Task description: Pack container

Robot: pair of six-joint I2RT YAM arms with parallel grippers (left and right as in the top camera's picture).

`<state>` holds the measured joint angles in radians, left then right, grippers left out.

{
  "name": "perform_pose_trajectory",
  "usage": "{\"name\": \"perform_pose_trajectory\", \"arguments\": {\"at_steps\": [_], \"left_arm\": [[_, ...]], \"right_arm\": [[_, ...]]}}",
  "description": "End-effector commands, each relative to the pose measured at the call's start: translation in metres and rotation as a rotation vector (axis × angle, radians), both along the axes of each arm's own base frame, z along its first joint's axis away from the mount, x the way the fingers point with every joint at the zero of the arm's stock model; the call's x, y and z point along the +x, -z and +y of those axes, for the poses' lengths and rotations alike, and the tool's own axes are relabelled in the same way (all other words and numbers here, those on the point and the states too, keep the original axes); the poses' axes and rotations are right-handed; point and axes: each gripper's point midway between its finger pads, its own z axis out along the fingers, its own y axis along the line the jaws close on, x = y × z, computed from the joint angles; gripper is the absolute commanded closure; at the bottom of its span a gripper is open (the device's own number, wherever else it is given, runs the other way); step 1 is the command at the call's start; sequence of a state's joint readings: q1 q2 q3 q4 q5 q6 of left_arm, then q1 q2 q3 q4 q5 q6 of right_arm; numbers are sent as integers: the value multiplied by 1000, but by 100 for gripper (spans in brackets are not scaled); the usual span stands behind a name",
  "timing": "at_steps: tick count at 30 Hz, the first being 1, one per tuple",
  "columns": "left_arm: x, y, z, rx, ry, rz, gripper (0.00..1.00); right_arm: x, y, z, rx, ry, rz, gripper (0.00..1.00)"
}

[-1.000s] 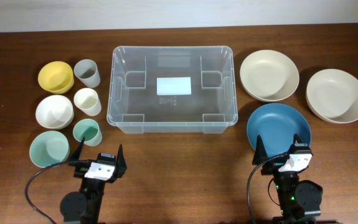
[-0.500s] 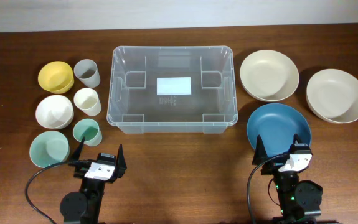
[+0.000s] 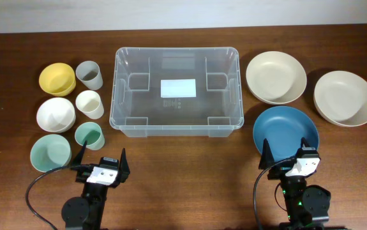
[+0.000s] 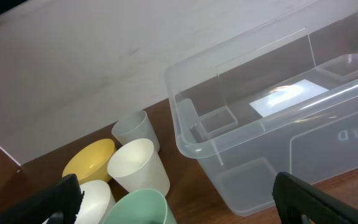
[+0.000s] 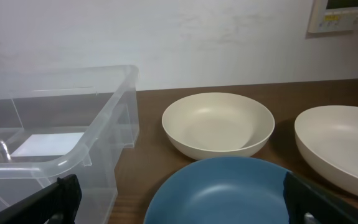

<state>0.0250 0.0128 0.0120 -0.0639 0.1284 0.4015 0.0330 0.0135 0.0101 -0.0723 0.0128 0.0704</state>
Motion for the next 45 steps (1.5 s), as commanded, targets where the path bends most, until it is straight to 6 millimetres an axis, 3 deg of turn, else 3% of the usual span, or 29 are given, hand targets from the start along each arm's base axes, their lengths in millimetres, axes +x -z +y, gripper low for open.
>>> {"name": "perform_pose_trajectory", "arguments": {"at_steps": [1, 16, 20, 23, 29, 33, 37, 41, 43, 45], "left_arm": [[0, 2, -1, 11, 10, 2, 0], [0, 1, -1, 11, 10, 2, 0], [0, 2, -1, 11, 10, 2, 0], [0, 2, -1, 11, 10, 2, 0], [0, 1, -1, 11, 10, 2, 0], [0, 2, -1, 11, 10, 2, 0], [0, 2, -1, 11, 9, 2, 0], [0, 2, -1, 11, 9, 2, 0], [0, 2, -1, 11, 9, 2, 0], [0, 2, -1, 11, 10, 2, 0]], "right_arm": [[0, 2, -1, -7, 1, 3, 1], [0, 2, 3, -4, -22, 1, 1], [-2, -4, 17, 31, -101, -14, 1], [-5, -22, 16, 30, -98, -30, 1], [-26, -95, -17, 19, 95, -37, 1], [-40, -116, -41, 84, 248, 147, 1], [-45, -119, -40, 132, 277, 415, 1], [-39, -128, -14, 127, 136, 624, 1], [-37, -125, 12, 177, 1, 734, 1], [-28, -115, 14, 186, 8, 827, 1]]}}
